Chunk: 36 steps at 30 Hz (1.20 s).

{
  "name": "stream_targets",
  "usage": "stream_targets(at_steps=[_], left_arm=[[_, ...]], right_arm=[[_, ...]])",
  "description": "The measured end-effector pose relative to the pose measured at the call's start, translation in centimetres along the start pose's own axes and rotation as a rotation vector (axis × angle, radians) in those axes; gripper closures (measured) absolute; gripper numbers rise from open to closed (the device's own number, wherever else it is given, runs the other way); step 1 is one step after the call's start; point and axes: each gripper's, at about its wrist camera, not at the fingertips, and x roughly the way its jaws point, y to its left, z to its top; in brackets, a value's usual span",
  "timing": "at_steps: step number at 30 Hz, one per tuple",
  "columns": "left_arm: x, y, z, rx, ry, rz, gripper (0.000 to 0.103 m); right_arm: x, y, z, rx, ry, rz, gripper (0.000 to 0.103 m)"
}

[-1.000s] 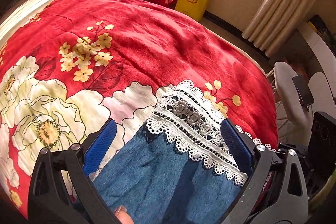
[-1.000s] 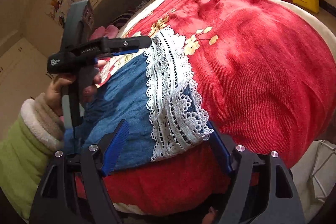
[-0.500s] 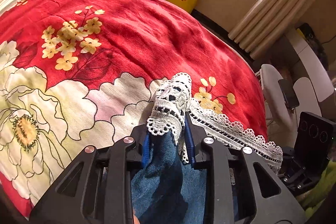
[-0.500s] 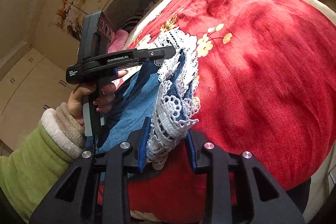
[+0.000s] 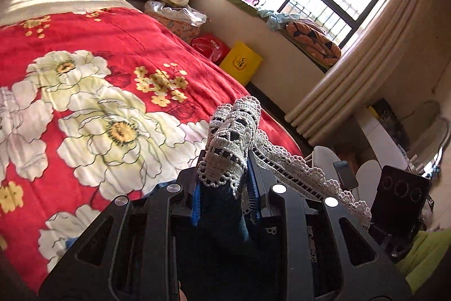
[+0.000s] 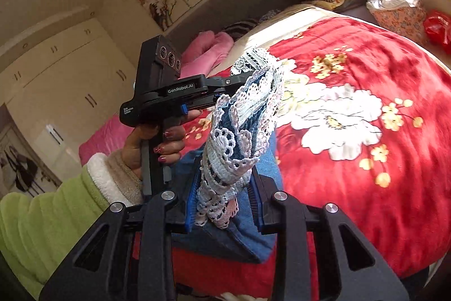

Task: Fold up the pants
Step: 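Grasp the lace-trimmed end with both tools and lift it off the bed, then fold the lifted lace end over onto the denim with both tools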

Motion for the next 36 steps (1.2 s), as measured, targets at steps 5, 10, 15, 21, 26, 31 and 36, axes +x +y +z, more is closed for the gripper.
stream_targets(at_steps=[5,10,15,21,26,31,36], left_arm=[[-2.1,4.2,-3.8,-0.139,-0.007,0.04,0.074],[-4.8,6.5,-6.4,-0.306,-0.081,-0.032,0.033],[-8.0,8.0,-8.2,-0.427,-0.153,-0.111,0.02],[-8.3,8.5,-9.6,-0.477,-0.134,-0.095,0.017],[-7.4,7.7,-9.6,-0.416,-0.098,-0.026,0.03],[-7.0,7.8,-9.3,-0.391,-0.081,0.048,0.09],[-9.0,7.5,-8.8,-0.366,-0.127,0.025,0.091]], right_arm=[[4.9,2.9,-2.0,-0.112,0.132,-0.047,0.074],[8.4,5.9,-4.8,-0.312,0.22,-0.139,0.072],[10.6,7.9,-7.1,-0.445,0.307,-0.137,0.071],[10.4,7.9,-7.8,-0.41,0.354,-0.032,0.049],[6.5,4.7,-3.5,-0.222,0.217,0.022,0.04],[7.9,-1.9,2.6,-0.034,0.184,-0.111,0.039],[12.3,-5.4,4.9,0.065,0.261,-0.113,0.042]])
